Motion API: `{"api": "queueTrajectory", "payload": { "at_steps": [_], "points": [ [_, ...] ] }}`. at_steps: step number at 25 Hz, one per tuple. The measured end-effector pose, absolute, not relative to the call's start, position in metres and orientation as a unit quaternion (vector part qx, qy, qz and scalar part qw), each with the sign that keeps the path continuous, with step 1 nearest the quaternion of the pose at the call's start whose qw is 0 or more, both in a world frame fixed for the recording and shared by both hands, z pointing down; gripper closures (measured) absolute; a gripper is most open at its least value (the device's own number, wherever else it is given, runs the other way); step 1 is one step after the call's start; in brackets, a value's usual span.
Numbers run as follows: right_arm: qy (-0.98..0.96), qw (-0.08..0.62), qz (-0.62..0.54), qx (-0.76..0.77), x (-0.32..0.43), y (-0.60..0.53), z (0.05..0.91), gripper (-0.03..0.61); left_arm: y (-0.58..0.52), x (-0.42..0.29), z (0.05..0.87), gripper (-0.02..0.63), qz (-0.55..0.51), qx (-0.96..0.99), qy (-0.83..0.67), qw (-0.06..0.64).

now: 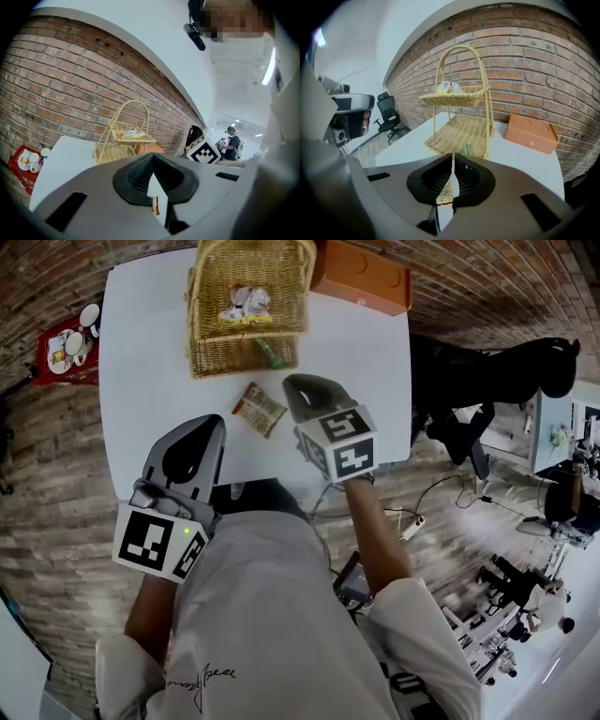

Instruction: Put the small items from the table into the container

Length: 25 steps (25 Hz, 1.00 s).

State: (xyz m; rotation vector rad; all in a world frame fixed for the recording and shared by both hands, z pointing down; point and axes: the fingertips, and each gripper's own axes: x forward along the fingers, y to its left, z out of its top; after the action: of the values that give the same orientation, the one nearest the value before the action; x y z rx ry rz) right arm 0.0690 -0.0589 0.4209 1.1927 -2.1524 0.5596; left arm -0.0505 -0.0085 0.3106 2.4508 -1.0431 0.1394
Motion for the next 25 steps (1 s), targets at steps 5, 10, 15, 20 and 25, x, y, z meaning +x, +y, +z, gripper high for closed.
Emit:
{"api": "queueTrajectory", "payload": {
  "at_steps": [5, 10, 15, 20, 25],
  "points": [
    [-0.818, 0.298, 0.207, 0.446, 0.066, -0.044, 0.407, 0.546, -0.002, -0.049, 0.308, 0.604, 0.048, 0.896, -0.377, 0.232],
    [-0.825, 0.286, 0.208, 0.441, 0.062, -0.033, 0.394, 0.548, 0.003, -0.048, 0.309, 0.604, 0.047, 0.898, -0.373, 0.229],
    [-0.83, 0.275, 0.201, 0.442, 0.063, -0.026, 0.378, 0.549, 0.007, -0.047, 0.308, 0.604, 0.047, 0.899, -0.371, 0.228],
    [-0.833, 0.261, 0.194, 0.448, 0.068, -0.022, 0.359, 0.551, 0.007, -0.045, 0.305, 0.604, 0.044, 0.902, -0.366, 0.223],
    [-0.836, 0.249, 0.187, 0.451, 0.073, -0.015, 0.342, 0.551, 0.007, -0.043, 0.301, 0.606, 0.039, 0.904, -0.365, 0.22]
  ]
}}
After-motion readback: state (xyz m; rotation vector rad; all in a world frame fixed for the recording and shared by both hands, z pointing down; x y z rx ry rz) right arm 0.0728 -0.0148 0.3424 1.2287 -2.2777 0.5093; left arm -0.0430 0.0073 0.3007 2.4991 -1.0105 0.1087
